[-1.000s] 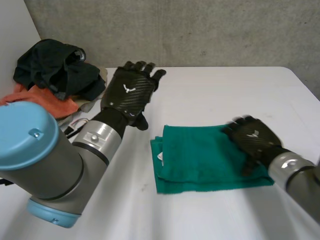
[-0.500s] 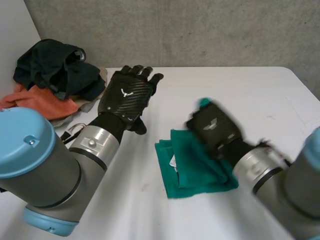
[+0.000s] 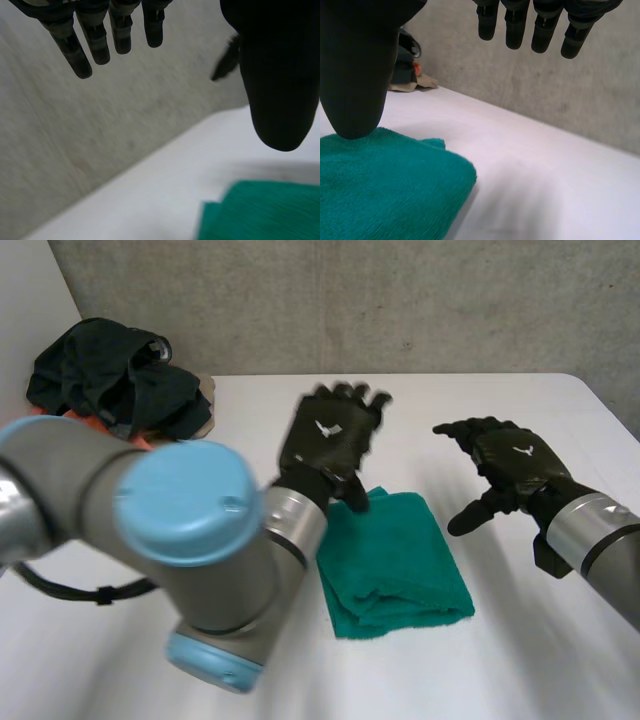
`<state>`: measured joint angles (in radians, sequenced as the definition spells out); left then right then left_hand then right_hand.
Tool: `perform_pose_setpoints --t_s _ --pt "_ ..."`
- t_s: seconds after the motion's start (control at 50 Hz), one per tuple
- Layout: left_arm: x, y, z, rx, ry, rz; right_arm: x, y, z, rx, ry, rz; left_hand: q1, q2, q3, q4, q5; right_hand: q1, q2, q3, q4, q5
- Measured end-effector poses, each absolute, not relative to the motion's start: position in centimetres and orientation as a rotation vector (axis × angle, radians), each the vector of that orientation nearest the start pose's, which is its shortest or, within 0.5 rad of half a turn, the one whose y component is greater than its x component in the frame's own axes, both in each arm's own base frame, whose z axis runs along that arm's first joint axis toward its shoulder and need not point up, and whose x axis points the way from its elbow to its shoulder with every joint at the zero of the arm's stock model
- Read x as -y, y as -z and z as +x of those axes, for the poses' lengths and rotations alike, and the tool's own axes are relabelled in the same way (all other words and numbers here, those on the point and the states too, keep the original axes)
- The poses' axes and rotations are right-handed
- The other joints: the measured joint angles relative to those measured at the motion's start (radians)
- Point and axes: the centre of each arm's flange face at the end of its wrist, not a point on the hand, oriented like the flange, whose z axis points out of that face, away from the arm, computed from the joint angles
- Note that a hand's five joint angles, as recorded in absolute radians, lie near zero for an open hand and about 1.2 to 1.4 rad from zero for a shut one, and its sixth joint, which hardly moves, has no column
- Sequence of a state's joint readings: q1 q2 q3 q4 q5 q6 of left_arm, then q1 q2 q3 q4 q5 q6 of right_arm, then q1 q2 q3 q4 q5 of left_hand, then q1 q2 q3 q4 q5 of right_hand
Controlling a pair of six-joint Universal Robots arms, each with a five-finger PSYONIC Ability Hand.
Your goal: Fold the laundry.
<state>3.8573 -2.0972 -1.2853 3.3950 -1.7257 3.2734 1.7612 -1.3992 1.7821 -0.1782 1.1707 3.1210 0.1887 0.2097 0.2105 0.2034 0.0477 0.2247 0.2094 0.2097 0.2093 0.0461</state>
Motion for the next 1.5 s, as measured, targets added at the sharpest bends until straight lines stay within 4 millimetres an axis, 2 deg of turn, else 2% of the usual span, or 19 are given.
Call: perform_pose_setpoints --t_s 0.12,0.18,0.24,0.26,0.34,0.42,0.54,0.68,0.7,0.74,0.84,0.94,0.98,1.1,1.22,1.28,1.32,1.36,1.5 --pt "17.9 -18.2 -41.0 -2.543 2.159 1.059 27.9 -19.0 22.2 -2.221 1.484 -0.542 0.000 0.000 0.000 0.000 0.000 0.000 0.000 0.000 0.000 0.000" --pt "17.8 -15.7 -40.8 -2.618 1.970 1.061 28.3 -17.2 22.5 -2.299 1.383 -0.606 0.000 0.000 0.000 0.000 0.000 0.000 0.000 0.000 0.000 0.000" --pt "17.8 -14.2 -40.4 -2.649 1.852 1.065 28.3 -15.9 23.0 -2.340 1.315 -0.667 0.000 0.000 0.000 0.000 0.000 0.000 0.000 0.000 0.000 0.000" --pt "17.7 -13.2 -40.0 -2.664 1.770 1.067 28.1 -14.8 23.5 -2.366 1.267 -0.724 0.000 0.000 0.000 0.000 0.000 0.000 0.000 0.000 0.000 0.000" --pt "17.9 -12.0 -39.1 -2.678 1.657 1.068 27.9 -13.0 24.2 -2.410 1.215 -0.825 0.000 0.000 0.000 0.000 0.000 0.000 0.000 0.000 0.000 0.000" --pt "18.2 -11.8 -38.4 -2.684 1.614 1.062 28.0 -12.4 24.3 -2.455 1.235 -0.881 0.000 0.000 0.000 0.000 0.000 -0.038 -0.016 0.000 0.000 0.000" --pt "18.9 -14.8 -37.9 -2.671 1.710 1.013 28.4 -13.5 23.8 -2.473 1.413 -0.899 -0.007 -0.006 0.000 0.000 0.000 -0.049 -0.018 0.000 0.000 0.000" --pt "19.5 -21.4 -37.8 -2.611 2.008 0.945 27.1 -17.6 22.7 -2.375 1.711 -0.842 -0.007 -0.006 0.000 0.000 -0.001 -0.048 -0.018 0.000 0.000 0.000" --pt "19.5 -21.4 -37.8 -2.611 2.008 0.945 27.1 -17.6 22.7 -2.375 1.711 -0.842 -0.007 -0.006 0.000 0.000 -0.001 -0.048 -0.018 0.000 0.000 0.000" --pt "19.8 -23.7 -37.9 -2.590 2.136 0.963 26.0 -17.7 22.3 -2.368 1.730 -0.826 -0.007 -0.006 0.000 0.000 -0.001 -0.048 -0.018 0.000 0.000 0.000" --pt "20.3 -26.3 -38.2 -2.574 2.303 1.116 24.3 -16.4 21.9 -2.401 1.651 -0.797 -0.007 -0.006 0.000 0.000 -0.001 -0.048 -0.018 0.000 0.000 0.000" --pt "19.9 -27.3 -38.8 -2.583 2.380 1.430 23.0 -15.0 21.8 -2.421 1.535 -0.742 -0.007 -0.006 0.000 0.000 -0.001 -0.048 -0.018 0.000 0.000 0.000" --pt "19.3 -27.7 -39.1 -2.582 2.395 1.646 22.5 -14.2 22.0 -2.413 1.472 -0.713 -0.007 -0.006 0.000 0.000 -0.001 -0.048 -0.018 0.000 0.000 0.000" --pt "18.2 -28.4 -39.2 -2.557 2.392 1.969 22.6 -12.9 22.6 -2.367 1.409 -0.691 -0.007 -0.006 0.000 0.000 -0.001 -0.022 0.006 0.015 0.016 0.013" --pt "17.7 -28.8 -39.1 -2.542 2.397 2.020 23.2 -11.7 23.3 -2.344 1.396 -0.698 -0.007 -0.006 0.000 0.000 -0.001 0.143 0.157 0.158 0.159 0.153" --pt "17.6 -28.9 -39.1 -2.541 2.399 2.016 23.5 -11.4 23.6 -2.337 1.398 -0.709 -0.007 -0.006 0.000 0.000 -0.001 0.389 0.466 0.461 0.442 0.411" --pt "17.5 -28.9 -39.1 -2.542 2.398 2.012 23.7 -11.2 23.9 -2.331 1.406 -0.717 -0.007 -0.006 0.000 0.000 -0.001 0.519 0.720 0.745 0.767 0.686" --pt "17.4 -28.9 -39.1 -2.545 2.396 2.009 24.0 -11.1 24.0 -2.331 1.412 -0.721 -0.007 -0.006 0.000 0.000 -0.001 0.547 0.791 0.847 0.928 0.850" --pt "17.3 -28.6 -39.1 -2.557 2.384 2.002 26.3 -11.9 24.0 -2.320 1.558 -0.689 -0.007 -0.006 0.000 0.000 -0.001 0.547 0.875 0.959 0.986 0.896"
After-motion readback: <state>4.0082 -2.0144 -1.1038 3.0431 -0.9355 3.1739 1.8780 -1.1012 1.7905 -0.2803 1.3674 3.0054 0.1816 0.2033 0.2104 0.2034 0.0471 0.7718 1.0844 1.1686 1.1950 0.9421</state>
